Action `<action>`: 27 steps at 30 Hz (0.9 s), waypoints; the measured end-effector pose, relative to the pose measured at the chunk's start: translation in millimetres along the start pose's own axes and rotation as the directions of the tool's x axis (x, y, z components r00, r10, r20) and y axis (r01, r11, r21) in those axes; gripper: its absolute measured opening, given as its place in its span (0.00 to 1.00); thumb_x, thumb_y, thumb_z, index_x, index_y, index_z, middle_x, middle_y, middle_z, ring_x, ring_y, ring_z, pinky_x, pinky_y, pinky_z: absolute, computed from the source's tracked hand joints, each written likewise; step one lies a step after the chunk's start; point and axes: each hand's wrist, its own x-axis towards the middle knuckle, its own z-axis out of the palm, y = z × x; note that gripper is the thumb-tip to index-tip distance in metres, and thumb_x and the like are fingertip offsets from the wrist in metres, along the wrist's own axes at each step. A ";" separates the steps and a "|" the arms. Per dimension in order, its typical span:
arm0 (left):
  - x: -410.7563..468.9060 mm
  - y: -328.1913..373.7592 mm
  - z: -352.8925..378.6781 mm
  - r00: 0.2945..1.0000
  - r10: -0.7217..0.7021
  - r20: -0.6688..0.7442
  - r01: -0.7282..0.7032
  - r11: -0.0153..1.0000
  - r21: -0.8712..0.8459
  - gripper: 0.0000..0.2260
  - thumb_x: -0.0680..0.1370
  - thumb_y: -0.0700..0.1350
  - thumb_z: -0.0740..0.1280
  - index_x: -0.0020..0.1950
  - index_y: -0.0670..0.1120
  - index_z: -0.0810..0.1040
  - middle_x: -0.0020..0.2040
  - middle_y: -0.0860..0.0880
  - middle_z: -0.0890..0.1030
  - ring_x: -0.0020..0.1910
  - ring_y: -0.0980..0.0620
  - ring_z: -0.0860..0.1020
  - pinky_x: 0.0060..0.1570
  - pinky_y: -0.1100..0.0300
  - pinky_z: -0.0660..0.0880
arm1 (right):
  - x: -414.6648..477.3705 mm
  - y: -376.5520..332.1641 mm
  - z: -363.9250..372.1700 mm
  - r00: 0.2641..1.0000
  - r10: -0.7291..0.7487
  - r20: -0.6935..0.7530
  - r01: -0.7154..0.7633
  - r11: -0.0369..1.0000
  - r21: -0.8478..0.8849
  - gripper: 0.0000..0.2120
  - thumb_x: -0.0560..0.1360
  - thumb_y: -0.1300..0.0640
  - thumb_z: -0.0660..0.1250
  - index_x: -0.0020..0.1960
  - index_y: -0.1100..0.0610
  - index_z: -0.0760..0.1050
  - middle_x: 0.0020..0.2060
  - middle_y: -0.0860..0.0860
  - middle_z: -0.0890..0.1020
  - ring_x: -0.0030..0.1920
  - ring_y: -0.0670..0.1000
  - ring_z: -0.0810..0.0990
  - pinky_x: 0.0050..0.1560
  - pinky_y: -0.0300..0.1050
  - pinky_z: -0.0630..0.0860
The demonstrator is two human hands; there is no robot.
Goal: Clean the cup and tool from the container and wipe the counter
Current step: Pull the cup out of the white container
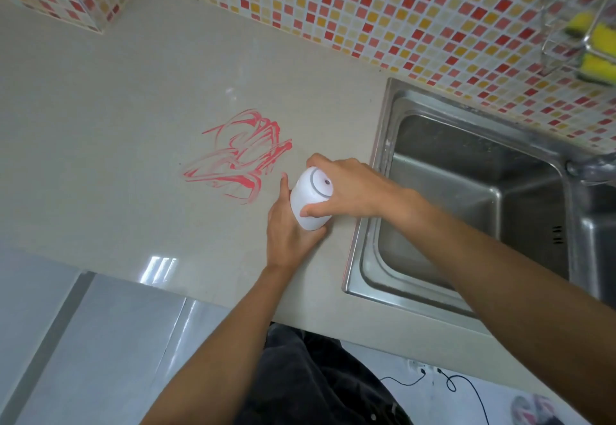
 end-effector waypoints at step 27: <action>-0.8 6.7 0.9 0.994 -0.107 -0.018 0.105 0.992 -0.070 0.35 0.66 0.59 0.78 0.67 0.57 0.66 0.63 0.60 0.74 0.60 0.60 0.76 0.58 0.53 0.77 | -34.0 19.8 -86.3 0.996 -0.049 -0.071 0.056 0.994 0.092 0.32 0.62 0.46 0.77 0.60 0.41 0.63 0.54 0.48 0.74 0.49 0.49 0.76 0.44 0.47 0.77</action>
